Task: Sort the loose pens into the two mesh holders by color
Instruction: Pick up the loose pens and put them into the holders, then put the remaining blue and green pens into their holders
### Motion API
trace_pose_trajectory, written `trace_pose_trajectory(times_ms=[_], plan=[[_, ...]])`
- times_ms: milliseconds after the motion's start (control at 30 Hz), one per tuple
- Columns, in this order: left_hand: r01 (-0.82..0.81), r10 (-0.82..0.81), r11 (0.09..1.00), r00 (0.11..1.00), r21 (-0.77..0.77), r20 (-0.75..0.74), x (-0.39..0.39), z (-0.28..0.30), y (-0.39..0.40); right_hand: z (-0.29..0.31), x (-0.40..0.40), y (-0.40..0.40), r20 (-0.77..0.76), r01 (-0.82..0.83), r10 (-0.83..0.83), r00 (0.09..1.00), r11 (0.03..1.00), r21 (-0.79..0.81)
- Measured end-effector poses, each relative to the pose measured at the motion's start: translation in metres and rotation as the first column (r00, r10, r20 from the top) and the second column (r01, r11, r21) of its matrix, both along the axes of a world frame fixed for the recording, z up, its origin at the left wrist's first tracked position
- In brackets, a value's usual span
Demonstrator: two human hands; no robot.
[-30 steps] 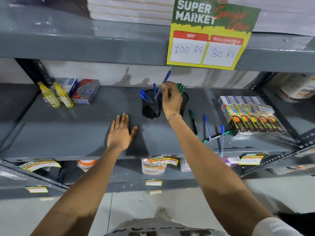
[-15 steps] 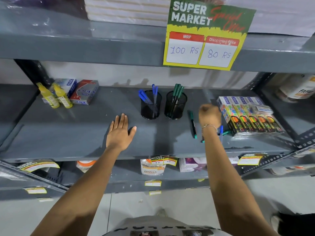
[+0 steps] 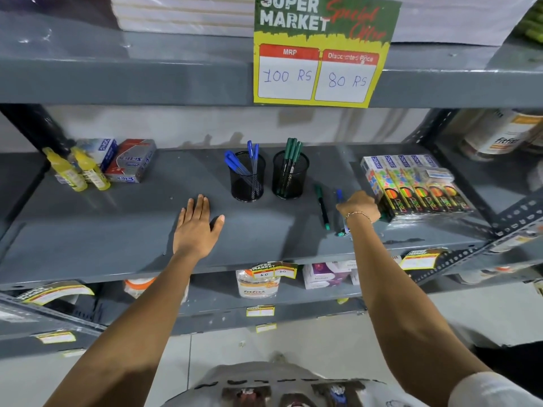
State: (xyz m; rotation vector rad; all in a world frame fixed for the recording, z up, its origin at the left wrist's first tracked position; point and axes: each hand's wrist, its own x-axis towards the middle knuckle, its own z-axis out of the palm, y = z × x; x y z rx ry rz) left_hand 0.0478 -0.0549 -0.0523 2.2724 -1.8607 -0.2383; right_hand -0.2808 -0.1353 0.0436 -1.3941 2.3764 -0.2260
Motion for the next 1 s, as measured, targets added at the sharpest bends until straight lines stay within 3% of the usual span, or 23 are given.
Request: trace_pose_trajectory(times_ms=[100, 167, 267, 367, 467, 633, 1000], plan=[[0.001, -0.001, 1.000, 1.000, 0.002, 0.003, 0.000, 0.000, -0.001, 0.014, 0.008, -0.003, 0.058, 0.063, -0.057, 0.997, 0.991, -0.117], [0.000, 0.000, 1.000, 1.000, 0.006, 0.007, -0.001, 0.000, -0.001, 0.035, 0.022, -0.004, 0.105, 0.060, -0.029, 0.994, 0.952, -0.299], [0.000, 0.000, 1.000, 1.000, -0.002, 0.013, -0.001, 0.000, 0.000, 0.062, 0.054, -0.008, 0.226, -0.050, 0.202, 0.953, 0.839, -0.542], [-0.006, 0.006, 1.000, 1.000, 0.003, 0.011, -0.001, 0.001, -0.001, 0.066, 0.093, -0.011, 0.384, -0.120, 0.437, 0.813, 0.771, -0.625], [-0.012, 0.012, 1.000, 1.000, -0.010, 0.001, -0.001, 0.001, -0.001, 0.056, 0.126, -0.013, 0.391, -0.187, 0.549, 0.739, 0.724, -0.664], [-0.004, 0.004, 1.000, 1.000, -0.008, 0.003, 0.000, 0.001, -0.001, 0.038, 0.153, -0.016, 0.400, -0.186, 0.579, 0.710, 0.703, -0.687], [-0.001, 0.001, 1.000, 1.000, 0.014, 0.008, 0.001, 0.001, -0.002, 0.020, 0.145, -0.023, 0.424, -0.191, 0.474, 0.771, 0.809, -0.556]])
